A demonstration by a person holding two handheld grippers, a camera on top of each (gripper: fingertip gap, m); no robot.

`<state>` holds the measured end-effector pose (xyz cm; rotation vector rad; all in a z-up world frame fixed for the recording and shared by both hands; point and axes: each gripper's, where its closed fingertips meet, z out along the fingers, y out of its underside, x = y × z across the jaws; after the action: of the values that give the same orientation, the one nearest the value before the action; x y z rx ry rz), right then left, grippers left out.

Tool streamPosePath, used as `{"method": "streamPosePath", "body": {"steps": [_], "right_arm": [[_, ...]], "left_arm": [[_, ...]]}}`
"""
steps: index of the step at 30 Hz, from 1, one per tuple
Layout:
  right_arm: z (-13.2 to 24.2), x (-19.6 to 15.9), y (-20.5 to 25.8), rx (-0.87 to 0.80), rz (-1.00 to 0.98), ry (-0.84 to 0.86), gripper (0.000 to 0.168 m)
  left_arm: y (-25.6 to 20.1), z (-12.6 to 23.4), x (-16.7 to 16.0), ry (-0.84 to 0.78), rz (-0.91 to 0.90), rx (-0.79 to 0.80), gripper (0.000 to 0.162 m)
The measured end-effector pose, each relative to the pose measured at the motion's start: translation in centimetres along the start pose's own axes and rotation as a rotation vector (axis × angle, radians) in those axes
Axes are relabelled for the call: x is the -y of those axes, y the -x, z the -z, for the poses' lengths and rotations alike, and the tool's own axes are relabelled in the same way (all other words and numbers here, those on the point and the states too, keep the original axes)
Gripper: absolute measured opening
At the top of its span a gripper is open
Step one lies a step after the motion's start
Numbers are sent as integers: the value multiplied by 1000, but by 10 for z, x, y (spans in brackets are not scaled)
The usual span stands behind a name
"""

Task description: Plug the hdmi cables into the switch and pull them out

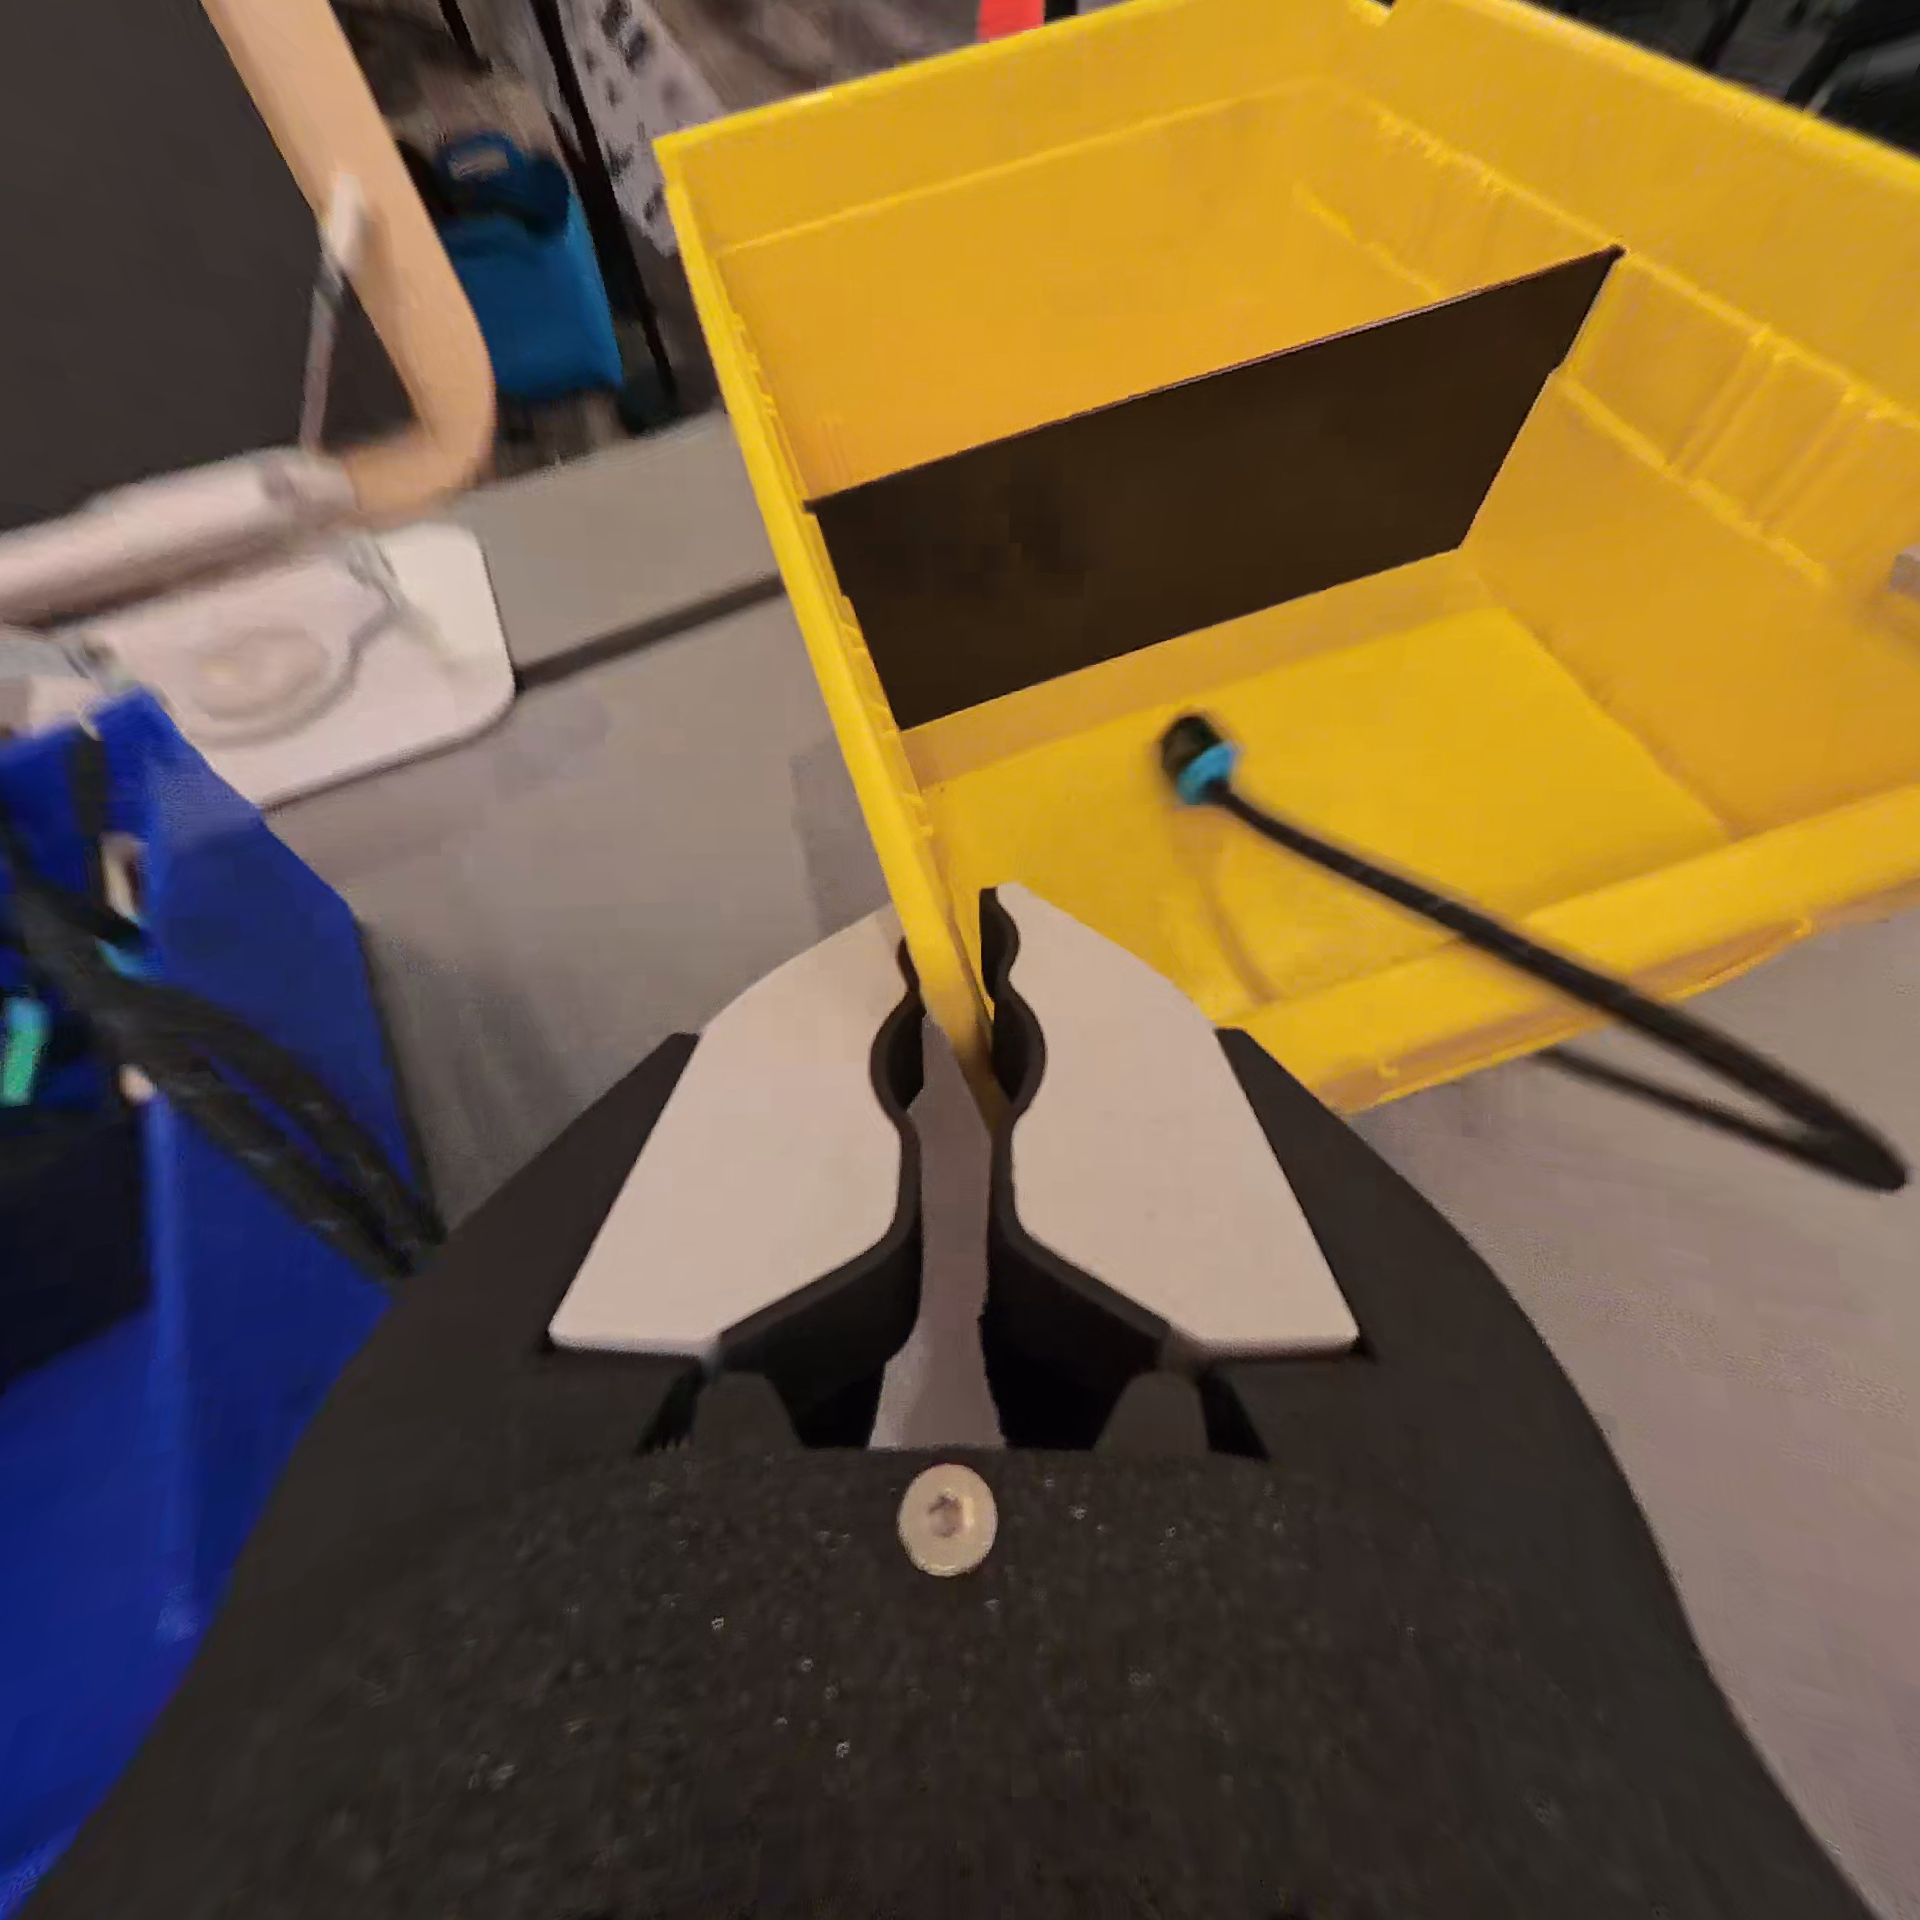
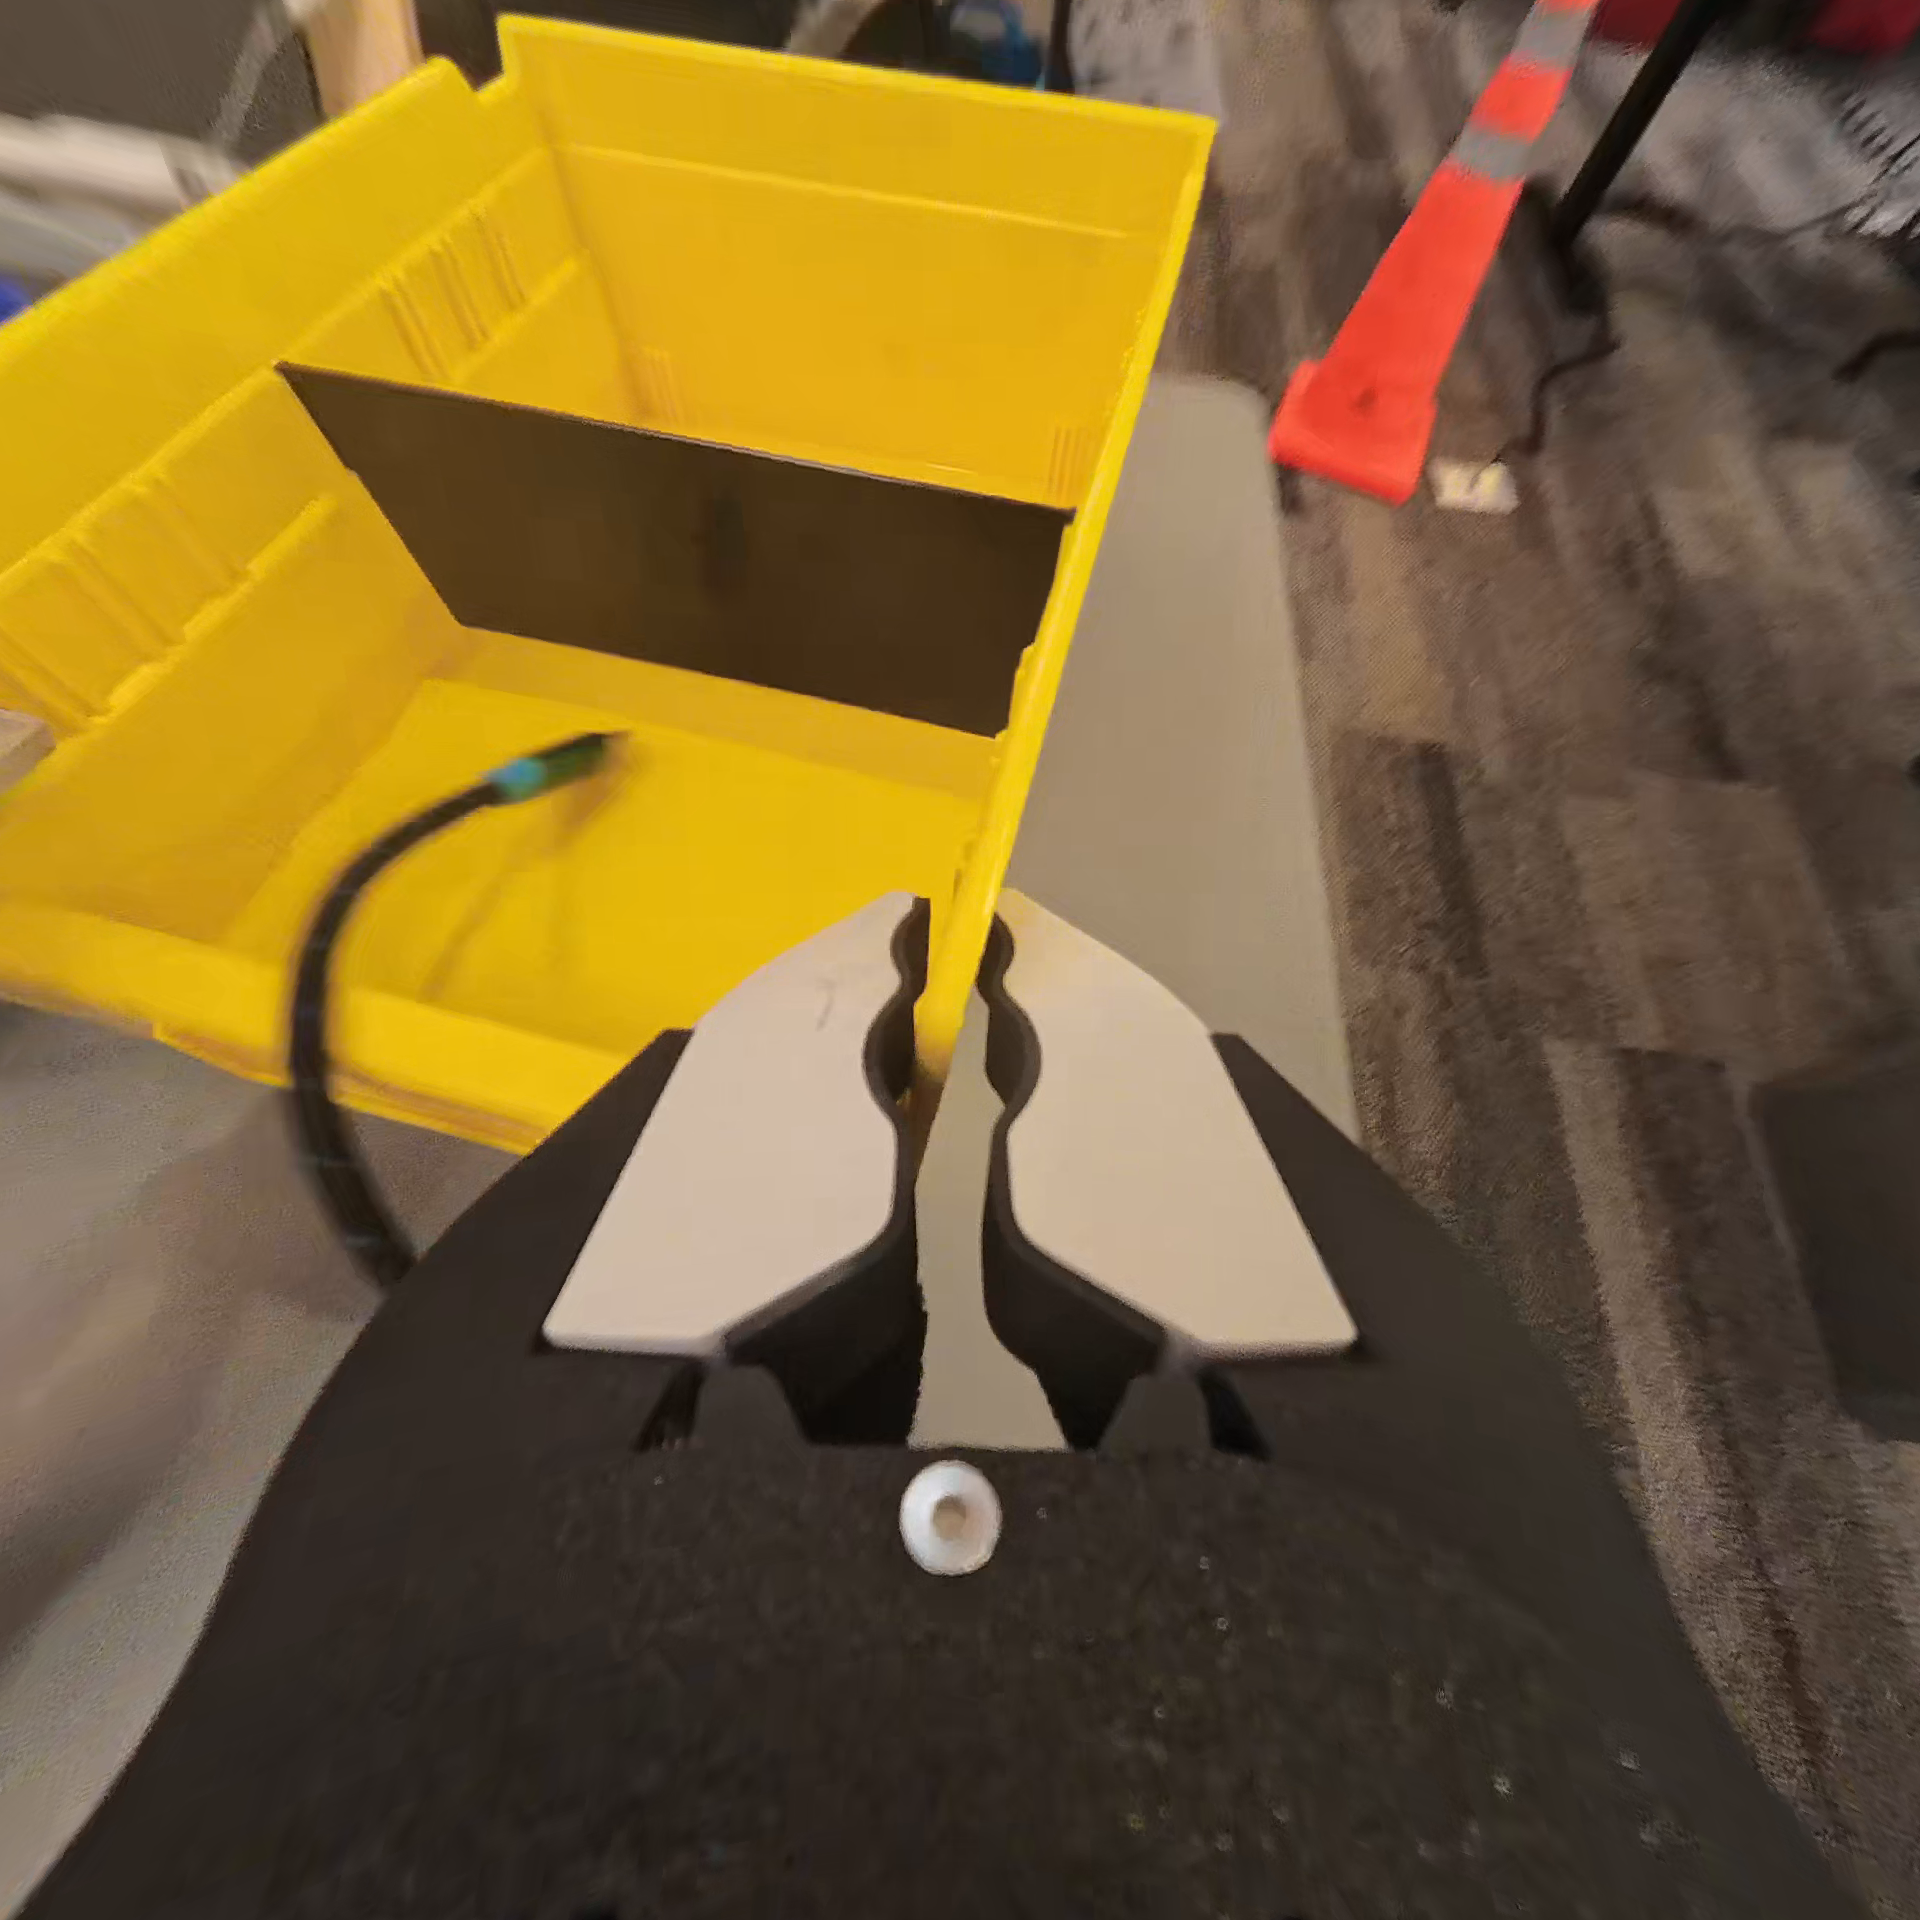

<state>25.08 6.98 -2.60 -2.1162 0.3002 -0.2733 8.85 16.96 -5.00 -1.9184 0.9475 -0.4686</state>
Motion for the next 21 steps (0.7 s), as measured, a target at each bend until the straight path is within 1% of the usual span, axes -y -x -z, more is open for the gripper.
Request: {"method": "streamPosePath", "body": {"steps": [2, 4, 6, 9, 11, 12, 13, 14, 15, 16, 18, 19, 20, 21], "right_arm": [[-30, -34, 5, 37, 1, 53, 8], [-57, -61, 6, 26, 4, 91, 6], [-71, -63, 5, -8, 18, 9, 5], [-76, -68, 3, -23, 50, 59, 4], [-77, -74, 4, -8, 73, 93, 6], [-74, -75, 4, -9, 92, 91, 16], [-69, -75, 0, -29, 121, 76, 29], [-62, -77, -6, -49, 160, 78, 38], [-54, -79, -10, -49, 181, 87, 54], [-46, -84, -13, -31, 168, 100, 66], [-34, -100, -12, 69, 36, 158, 65], [-30, -110, -5, 137, -20, 185, 66], [-28, -119, 3, 196, -52, 201, 66], [-26, -123, 11, 236, -55, 194, 61]], "left_arm": [[0, -20, -37, 60, 11, 6, 8], [-2, -31, -58, 69, 0, 13, 9], [-3, -37, -74, 86, -68, 67, 11], [-10, -36, -78, 32, -58, 66, 13], [-11, -32, -81, 32, -36, 48, 14], [-12, -31, -82, 36, -29, 29, 15], [-13, -30, -82, 36, -26, 9, 16], [-12, -29, -83, 34, -30, -7, 16], [-10, -29, -83, 33, -38, -13, 17], [-7, -30, -82, 31, -48, -12, 20], [-5, -34, -83, 43, -65, -9, 26], [-4, -37, -85, 63, -71, -5, 32], [-4, -39, -87, 79, -70, -7, 44], [-5, -41, -88, 84, -61, -20, 52]]}}
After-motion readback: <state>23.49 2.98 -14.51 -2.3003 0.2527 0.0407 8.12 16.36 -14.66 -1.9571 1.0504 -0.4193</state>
